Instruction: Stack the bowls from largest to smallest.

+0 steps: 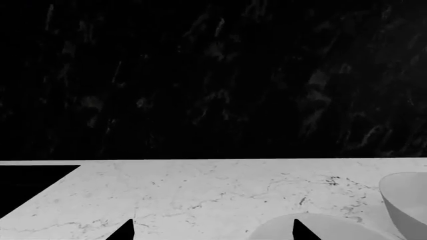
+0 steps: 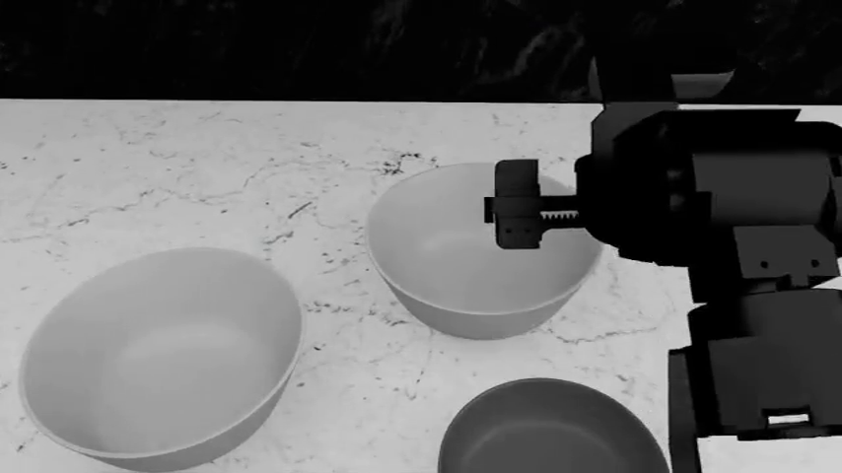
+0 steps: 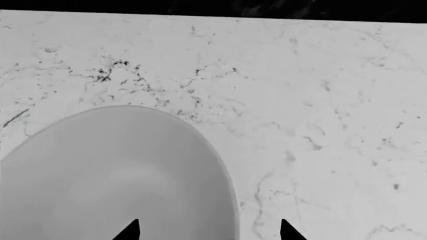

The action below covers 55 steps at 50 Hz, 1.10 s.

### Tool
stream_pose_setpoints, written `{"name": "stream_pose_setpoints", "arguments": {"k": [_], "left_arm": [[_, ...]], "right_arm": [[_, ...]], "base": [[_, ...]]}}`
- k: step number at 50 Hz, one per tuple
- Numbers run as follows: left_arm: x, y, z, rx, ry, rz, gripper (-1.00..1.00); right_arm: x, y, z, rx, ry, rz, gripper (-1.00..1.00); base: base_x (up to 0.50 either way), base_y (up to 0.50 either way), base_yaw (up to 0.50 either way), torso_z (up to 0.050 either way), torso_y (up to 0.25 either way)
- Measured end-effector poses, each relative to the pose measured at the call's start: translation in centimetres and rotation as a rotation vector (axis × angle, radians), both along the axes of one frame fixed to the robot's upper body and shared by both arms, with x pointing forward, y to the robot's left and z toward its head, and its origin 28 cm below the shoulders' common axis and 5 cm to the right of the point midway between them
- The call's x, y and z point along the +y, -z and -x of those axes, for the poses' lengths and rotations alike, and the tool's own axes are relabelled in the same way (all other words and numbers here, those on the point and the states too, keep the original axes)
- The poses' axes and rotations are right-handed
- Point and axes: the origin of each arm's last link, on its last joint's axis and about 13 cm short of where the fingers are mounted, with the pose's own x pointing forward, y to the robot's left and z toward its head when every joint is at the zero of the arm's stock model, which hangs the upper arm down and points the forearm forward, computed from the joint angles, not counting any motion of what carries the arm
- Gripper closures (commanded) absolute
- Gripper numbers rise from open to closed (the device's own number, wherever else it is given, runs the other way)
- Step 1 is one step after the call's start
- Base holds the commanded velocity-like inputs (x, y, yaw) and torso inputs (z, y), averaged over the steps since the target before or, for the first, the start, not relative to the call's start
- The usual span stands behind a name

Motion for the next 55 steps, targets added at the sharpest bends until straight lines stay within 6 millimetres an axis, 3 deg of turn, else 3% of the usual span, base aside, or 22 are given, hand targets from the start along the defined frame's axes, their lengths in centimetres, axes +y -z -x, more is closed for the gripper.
{"name": "stream_pose_setpoints", "arguments": {"k": [21, 22, 33, 46, 55], "left_arm": [[0.1, 0.0, 0.0, 0.001, -0.002, -0.002, -1.00], [0.1, 0.0, 0.0, 0.001, -0.002, -0.002, -1.00], [0.2, 0.0, 0.0, 0.000, -0.005, -0.002, -1.00], [0.4, -0.1, 0.0, -0.002, -0.014, -0.001, -1.00], [0.9, -0.2, 0.1, -0.007, -0.033, 0.002, -1.00]], "right_arm": [[-0.8, 2.4, -1.0, 0.120, 0.020, 0.015, -1.00], [-0.8, 2.5, -1.0, 0.122, 0.019, 0.012, 1.00], [-0.4, 0.7, -0.8, 0.043, -0.011, -0.067, 1.00], [0.4, -4.8, 1.2, -0.132, -0.040, -0.184, 1.00], [2.4, -7.8, 3.4, -0.186, -0.132, -0.302, 1.00]], "base": [[0.00, 0.00, 0.00, 0.000, 0.000], [0.00, 0.00, 0.00, 0.000, 0.000], [0.00, 0.00, 0.00, 0.000, 0.000], [0.00, 0.00, 0.00, 0.000, 0.000], [0.00, 0.00, 0.00, 0.000, 0.000]]}}
